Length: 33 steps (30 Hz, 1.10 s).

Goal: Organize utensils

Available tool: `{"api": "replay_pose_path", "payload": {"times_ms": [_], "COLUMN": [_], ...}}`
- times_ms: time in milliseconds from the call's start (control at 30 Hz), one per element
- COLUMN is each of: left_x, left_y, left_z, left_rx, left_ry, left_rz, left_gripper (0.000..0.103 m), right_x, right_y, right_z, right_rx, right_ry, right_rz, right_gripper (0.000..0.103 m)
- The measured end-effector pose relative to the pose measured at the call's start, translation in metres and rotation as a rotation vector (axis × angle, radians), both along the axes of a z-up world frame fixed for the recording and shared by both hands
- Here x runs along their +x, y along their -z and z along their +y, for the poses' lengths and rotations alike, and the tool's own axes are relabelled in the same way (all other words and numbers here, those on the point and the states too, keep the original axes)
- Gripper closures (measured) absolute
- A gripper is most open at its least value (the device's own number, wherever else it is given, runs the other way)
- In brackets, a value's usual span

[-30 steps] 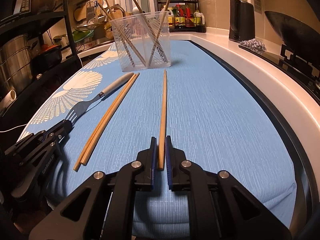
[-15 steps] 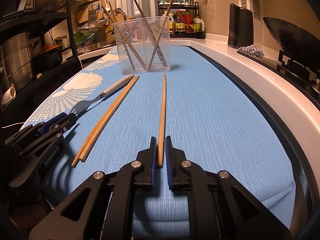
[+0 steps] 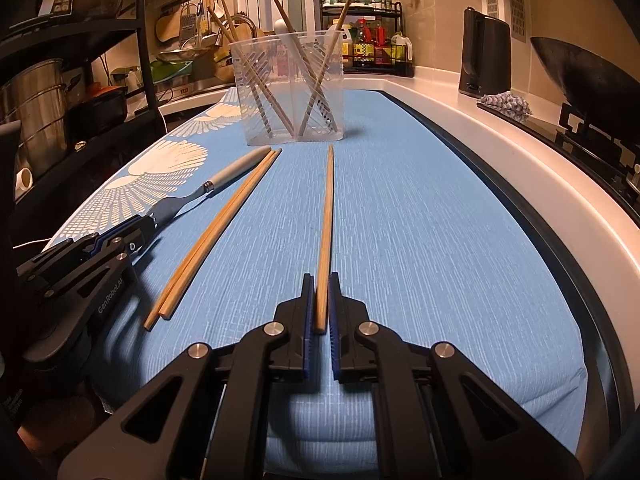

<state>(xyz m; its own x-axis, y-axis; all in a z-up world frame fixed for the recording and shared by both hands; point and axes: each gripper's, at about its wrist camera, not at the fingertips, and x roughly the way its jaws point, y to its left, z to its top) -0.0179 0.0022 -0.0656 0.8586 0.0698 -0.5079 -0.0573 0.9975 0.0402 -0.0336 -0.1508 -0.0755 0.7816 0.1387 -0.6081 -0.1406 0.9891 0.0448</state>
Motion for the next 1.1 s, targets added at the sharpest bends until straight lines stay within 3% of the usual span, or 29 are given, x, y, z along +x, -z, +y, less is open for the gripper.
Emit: {"api": "replay_pose_path", "payload": {"times_ms": [433, 1100], "left_x": [-0.011, -0.033], "left_y": [-0.017, -0.076], "left_z": [0.006, 0.004], "left_rx": [0.007, 0.06], "left_ry": [-0.021, -0.01], "left_rz": [-0.046, -0.238], "left_gripper": [0.101, 0.102], "right_x": [-0.01, -0.014], "right_y": [-0.029, -0.105], "right_z": [-0.003, -0.012], "right_rx": [-0.017, -0.078], "right_ry": [-0.001, -0.004], "right_rz": [-0.067, -0.261], "right_gripper": [0.097, 0.097]}}
